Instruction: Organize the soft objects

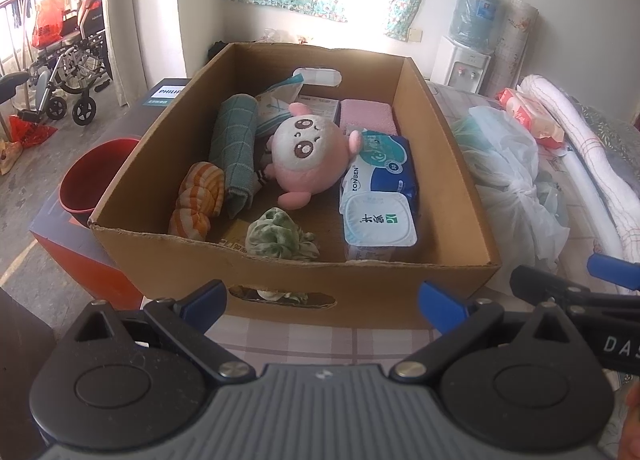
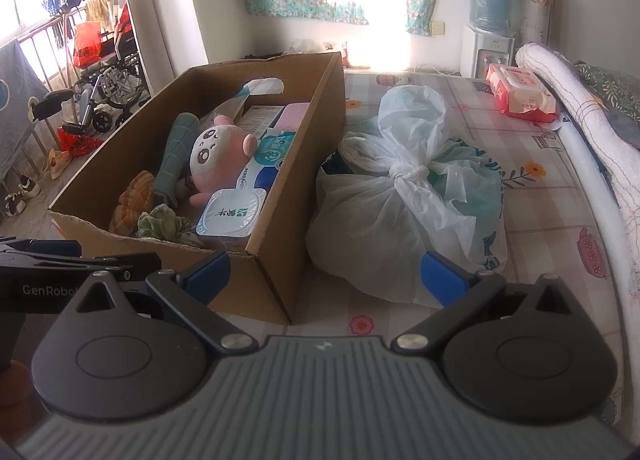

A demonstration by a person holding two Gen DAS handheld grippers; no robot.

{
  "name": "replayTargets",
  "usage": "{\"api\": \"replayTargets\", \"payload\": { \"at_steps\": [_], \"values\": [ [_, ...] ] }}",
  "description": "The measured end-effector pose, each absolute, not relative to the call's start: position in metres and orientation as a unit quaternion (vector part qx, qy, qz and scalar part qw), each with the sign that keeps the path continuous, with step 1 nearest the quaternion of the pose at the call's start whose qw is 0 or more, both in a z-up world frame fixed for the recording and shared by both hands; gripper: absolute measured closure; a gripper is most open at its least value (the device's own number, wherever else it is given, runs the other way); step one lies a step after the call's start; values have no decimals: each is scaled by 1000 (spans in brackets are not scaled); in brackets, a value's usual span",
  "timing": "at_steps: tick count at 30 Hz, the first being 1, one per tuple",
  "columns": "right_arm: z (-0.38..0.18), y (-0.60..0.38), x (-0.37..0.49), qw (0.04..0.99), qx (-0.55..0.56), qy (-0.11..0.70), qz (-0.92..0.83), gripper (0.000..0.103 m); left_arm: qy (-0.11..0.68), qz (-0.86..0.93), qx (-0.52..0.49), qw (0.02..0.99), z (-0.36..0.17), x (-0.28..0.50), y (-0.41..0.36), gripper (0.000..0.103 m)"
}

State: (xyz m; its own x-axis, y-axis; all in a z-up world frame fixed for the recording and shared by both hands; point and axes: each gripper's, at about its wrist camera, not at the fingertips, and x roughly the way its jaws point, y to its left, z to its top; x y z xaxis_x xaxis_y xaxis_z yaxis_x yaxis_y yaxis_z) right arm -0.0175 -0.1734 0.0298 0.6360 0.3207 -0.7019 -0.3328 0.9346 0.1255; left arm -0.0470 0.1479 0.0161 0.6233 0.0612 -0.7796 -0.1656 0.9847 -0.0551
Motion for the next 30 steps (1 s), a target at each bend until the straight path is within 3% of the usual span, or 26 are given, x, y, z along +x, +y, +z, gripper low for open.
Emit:
{"api": "replayTargets", "payload": {
  "at_steps": [30],
  "values": [
    [25, -163, -11, 896, -10, 401, 189, 1, 436, 73, -64, 895, 14, -47, 157, 1]
  ]
}}
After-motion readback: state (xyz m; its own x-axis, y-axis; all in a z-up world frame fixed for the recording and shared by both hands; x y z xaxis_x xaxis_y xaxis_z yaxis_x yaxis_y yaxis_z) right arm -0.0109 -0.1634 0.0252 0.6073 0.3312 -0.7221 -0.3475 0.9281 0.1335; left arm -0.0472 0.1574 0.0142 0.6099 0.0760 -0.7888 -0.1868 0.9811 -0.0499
